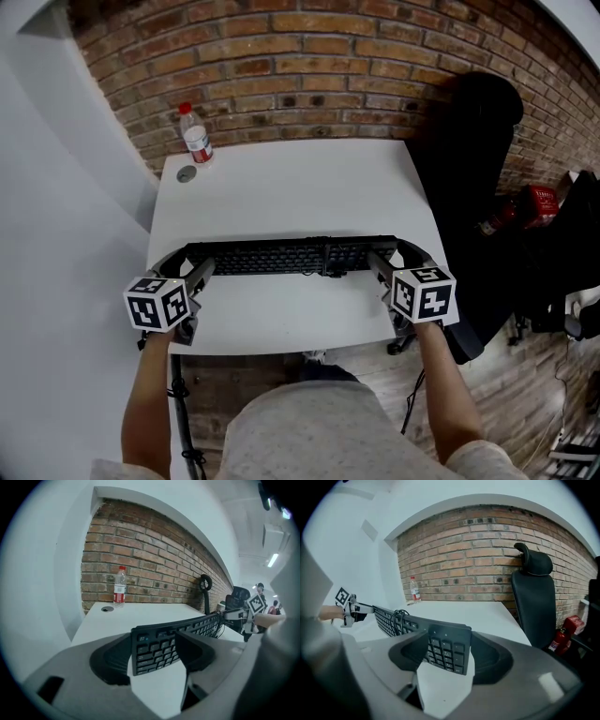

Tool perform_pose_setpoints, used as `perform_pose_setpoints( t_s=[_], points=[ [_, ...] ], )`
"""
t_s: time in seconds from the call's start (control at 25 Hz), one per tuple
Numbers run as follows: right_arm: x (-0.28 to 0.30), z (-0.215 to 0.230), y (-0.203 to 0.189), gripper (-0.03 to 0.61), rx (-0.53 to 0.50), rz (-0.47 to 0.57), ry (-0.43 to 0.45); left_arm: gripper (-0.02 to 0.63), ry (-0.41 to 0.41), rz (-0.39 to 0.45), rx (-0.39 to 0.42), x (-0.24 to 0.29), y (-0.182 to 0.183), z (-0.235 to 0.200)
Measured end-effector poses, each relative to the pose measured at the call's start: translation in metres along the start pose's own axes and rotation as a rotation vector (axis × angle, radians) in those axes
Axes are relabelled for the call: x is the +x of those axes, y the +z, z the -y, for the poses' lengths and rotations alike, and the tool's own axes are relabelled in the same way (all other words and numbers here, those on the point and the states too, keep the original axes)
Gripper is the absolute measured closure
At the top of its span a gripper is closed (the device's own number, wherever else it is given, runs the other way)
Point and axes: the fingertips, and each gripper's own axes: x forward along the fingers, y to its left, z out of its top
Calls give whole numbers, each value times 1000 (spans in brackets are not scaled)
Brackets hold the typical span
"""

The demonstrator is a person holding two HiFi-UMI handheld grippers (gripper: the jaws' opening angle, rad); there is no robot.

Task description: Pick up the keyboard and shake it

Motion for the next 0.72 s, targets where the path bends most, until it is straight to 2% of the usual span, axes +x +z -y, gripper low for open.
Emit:
perform_pose_setpoints(
  t_s=[0.72],
  points=[
    [-31, -13, -22, 301, -31, -4, -50, 328, 10, 4, 35, -30, -23, 13]
  ],
)
